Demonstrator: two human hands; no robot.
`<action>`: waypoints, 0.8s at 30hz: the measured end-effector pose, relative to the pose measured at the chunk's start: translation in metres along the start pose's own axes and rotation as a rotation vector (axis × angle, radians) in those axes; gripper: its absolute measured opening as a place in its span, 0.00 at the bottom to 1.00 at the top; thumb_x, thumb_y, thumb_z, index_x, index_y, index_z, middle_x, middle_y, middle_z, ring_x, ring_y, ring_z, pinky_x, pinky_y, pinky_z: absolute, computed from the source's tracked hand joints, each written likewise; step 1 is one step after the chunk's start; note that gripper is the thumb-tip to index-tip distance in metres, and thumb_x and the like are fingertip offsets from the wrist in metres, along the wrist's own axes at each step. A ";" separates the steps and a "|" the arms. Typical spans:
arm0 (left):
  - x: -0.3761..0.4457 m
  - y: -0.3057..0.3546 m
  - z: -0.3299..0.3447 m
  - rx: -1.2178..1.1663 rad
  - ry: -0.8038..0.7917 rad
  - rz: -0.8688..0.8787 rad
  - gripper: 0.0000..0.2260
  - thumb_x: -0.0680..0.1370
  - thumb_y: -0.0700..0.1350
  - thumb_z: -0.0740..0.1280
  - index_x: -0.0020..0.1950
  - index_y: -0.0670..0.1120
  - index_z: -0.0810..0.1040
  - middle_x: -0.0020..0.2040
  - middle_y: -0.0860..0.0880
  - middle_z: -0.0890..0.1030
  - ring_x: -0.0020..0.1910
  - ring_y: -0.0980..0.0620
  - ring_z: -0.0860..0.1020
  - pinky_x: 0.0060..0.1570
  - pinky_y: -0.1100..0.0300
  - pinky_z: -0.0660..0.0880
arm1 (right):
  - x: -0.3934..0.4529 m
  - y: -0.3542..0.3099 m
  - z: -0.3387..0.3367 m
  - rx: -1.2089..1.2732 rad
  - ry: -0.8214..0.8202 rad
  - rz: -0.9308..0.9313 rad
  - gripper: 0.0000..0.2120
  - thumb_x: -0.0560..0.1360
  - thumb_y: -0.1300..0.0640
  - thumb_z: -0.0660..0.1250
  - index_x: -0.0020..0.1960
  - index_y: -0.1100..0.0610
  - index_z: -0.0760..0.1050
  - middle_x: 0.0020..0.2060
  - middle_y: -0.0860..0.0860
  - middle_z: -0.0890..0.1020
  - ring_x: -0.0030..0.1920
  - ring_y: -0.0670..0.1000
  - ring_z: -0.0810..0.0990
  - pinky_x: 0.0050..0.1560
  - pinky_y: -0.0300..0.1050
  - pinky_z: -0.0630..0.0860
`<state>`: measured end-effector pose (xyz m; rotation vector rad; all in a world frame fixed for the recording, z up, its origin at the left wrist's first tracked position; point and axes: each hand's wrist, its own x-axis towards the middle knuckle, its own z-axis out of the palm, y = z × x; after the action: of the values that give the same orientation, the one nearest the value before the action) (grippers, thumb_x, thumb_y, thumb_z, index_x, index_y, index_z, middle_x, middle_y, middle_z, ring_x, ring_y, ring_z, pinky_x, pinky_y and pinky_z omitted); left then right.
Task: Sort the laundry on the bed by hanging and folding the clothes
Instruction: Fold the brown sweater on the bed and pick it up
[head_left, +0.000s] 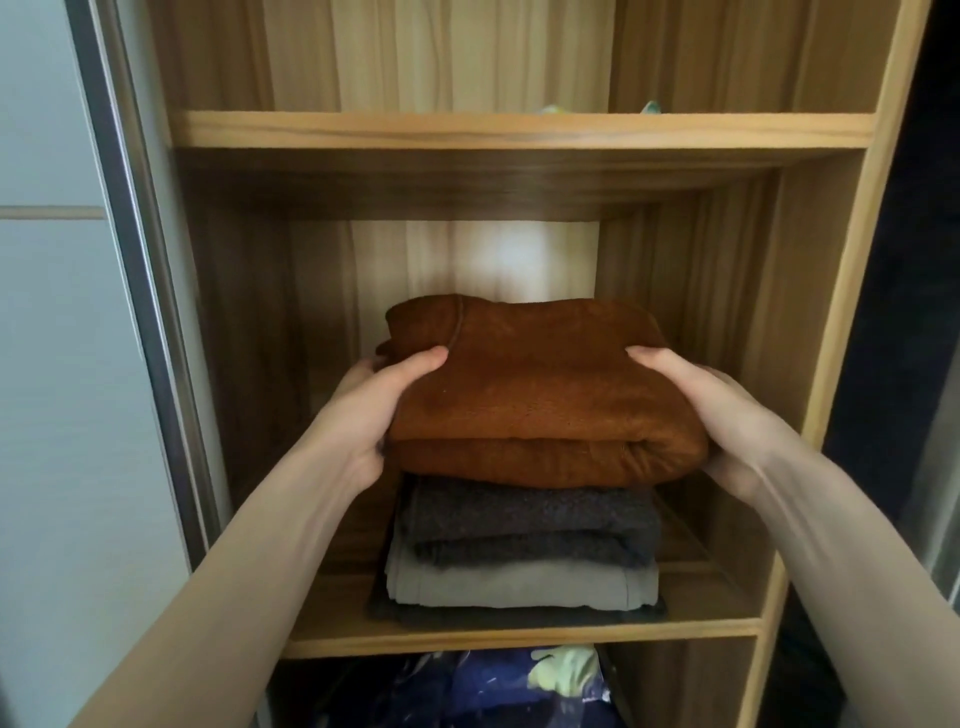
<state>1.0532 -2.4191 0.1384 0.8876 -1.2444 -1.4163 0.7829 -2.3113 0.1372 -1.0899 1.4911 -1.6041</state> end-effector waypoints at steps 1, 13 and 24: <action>0.001 0.001 -0.001 0.025 -0.010 -0.018 0.31 0.70 0.53 0.82 0.69 0.49 0.76 0.55 0.46 0.87 0.47 0.46 0.88 0.39 0.53 0.85 | 0.000 0.001 0.001 0.010 -0.004 0.014 0.38 0.62 0.36 0.79 0.68 0.53 0.79 0.53 0.52 0.88 0.51 0.52 0.88 0.54 0.48 0.82; 0.023 0.033 0.010 1.116 -0.068 0.416 0.26 0.81 0.61 0.68 0.78 0.60 0.70 0.83 0.50 0.62 0.80 0.46 0.61 0.75 0.52 0.62 | 0.001 -0.031 0.024 -0.853 -0.058 -0.370 0.21 0.84 0.44 0.61 0.76 0.45 0.73 0.74 0.45 0.73 0.76 0.49 0.68 0.79 0.47 0.61; 0.057 -0.024 0.040 1.330 -0.223 0.307 0.42 0.72 0.80 0.43 0.83 0.63 0.58 0.83 0.53 0.62 0.81 0.45 0.61 0.75 0.47 0.62 | 0.034 0.006 0.034 -0.957 -0.074 -0.139 0.45 0.66 0.15 0.55 0.79 0.34 0.61 0.79 0.44 0.66 0.77 0.52 0.67 0.74 0.50 0.64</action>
<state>0.9974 -2.4656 0.1284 1.2888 -2.4153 -0.2861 0.7988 -2.3571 0.1358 -1.7485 2.2341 -0.8631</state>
